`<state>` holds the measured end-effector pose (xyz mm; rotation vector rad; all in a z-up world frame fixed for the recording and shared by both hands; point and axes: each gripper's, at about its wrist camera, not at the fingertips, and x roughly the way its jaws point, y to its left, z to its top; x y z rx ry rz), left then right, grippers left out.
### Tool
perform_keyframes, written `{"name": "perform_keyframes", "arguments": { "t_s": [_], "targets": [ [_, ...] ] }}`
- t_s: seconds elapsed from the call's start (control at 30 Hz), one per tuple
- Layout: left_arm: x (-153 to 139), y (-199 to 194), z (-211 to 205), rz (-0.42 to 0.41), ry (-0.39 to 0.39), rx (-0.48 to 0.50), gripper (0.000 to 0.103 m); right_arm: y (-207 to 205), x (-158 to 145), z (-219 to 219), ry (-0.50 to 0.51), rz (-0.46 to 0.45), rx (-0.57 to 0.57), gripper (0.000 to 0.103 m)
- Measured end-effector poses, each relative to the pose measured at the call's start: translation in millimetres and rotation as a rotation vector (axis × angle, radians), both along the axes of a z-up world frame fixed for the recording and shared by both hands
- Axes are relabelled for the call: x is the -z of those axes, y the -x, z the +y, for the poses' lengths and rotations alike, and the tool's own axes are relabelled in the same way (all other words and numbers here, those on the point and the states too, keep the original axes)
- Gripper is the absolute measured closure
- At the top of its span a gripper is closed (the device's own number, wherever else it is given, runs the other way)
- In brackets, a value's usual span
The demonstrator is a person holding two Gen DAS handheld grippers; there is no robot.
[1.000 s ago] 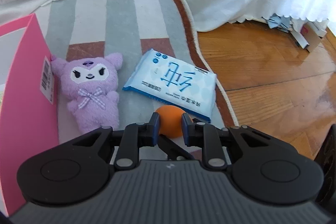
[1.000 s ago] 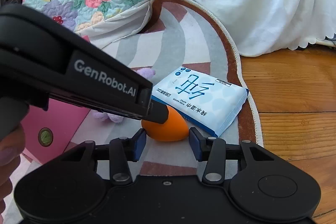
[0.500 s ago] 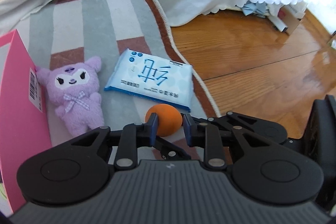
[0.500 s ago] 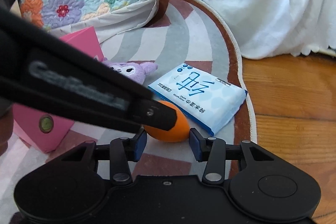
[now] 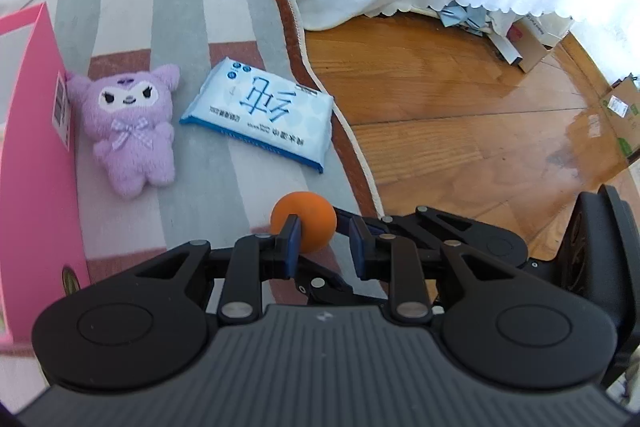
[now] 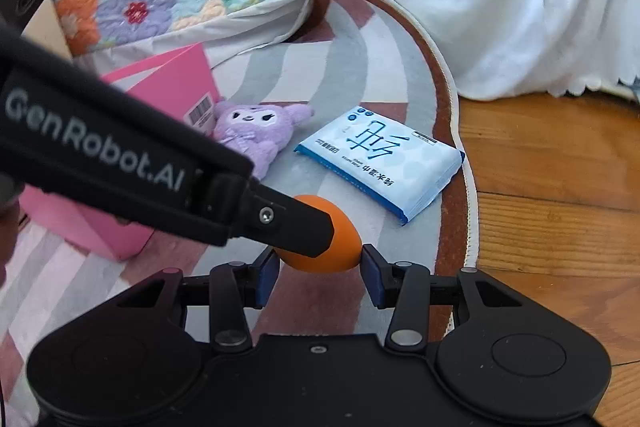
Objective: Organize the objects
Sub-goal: 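Close the left gripper on the orange sponge and lift it, then carry the orange sponge with the left gripper over the pink box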
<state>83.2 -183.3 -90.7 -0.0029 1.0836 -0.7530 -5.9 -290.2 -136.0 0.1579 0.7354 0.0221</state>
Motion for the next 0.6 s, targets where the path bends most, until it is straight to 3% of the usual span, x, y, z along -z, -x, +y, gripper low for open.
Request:
{"name": "perform_keyframes", "arguments": {
  "t_s": [0.17, 0.33, 0.6],
  "targets": [
    [-5.7, 13.1, 6.9, 0.050, 0.037, 0.013, 0.079, 9.0, -10.0, 5.7, 0.032, 0.010, -0.011, 0.053],
    [-16.1, 25.2, 7.7, 0.042, 0.006, 0.028, 0.079, 17.4, -18.3, 17.5, 0.098, 0.004, -0.042, 0.053],
    [-32.4, 42.5, 22.9, 0.024, 0.017, 0.024, 0.079, 29.5, -33.5, 29.3, 0.106, -0.008, -0.063, 0.054]
  ]
}}
